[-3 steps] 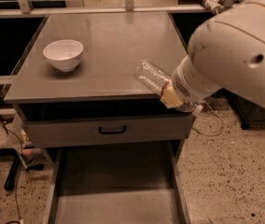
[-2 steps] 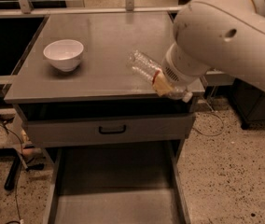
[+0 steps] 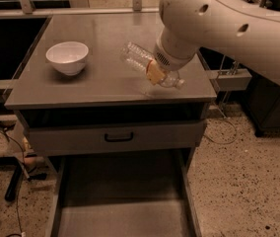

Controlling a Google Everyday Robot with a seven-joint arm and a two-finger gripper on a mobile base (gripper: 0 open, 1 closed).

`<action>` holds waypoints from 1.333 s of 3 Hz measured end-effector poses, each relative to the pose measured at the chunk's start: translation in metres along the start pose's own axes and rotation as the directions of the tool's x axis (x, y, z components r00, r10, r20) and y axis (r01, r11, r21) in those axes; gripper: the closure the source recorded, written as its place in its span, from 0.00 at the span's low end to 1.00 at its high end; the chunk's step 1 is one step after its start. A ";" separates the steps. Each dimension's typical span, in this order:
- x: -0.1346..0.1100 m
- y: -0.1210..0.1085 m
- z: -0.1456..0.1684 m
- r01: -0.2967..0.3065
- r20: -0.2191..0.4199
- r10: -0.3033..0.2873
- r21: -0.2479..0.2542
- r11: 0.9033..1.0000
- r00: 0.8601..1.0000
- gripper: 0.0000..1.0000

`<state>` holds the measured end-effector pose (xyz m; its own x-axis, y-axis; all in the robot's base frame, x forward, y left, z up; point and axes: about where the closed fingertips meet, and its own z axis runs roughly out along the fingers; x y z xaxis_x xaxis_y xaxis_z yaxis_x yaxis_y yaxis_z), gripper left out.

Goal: Pick blue plastic bottle from middle drawer and place on counter

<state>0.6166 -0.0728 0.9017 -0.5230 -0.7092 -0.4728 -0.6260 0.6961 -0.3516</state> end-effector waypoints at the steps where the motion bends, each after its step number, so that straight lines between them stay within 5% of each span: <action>1: -0.025 0.000 0.027 0.026 0.006 -0.026 -0.026 0.999 1.000 1.00; 3: -0.053 0.022 0.082 0.089 -0.023 -0.091 -0.073 0.993 0.996 1.00; 4: -0.054 0.024 0.085 0.090 -0.026 -0.093 -0.076 0.993 0.995 0.82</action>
Offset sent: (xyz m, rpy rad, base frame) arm 0.0741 0.0787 -0.0458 -0.0361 0.0494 0.1197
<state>0.6792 -0.0089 0.8498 -0.4777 -0.7732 -0.4171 -0.7129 0.6186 -0.3303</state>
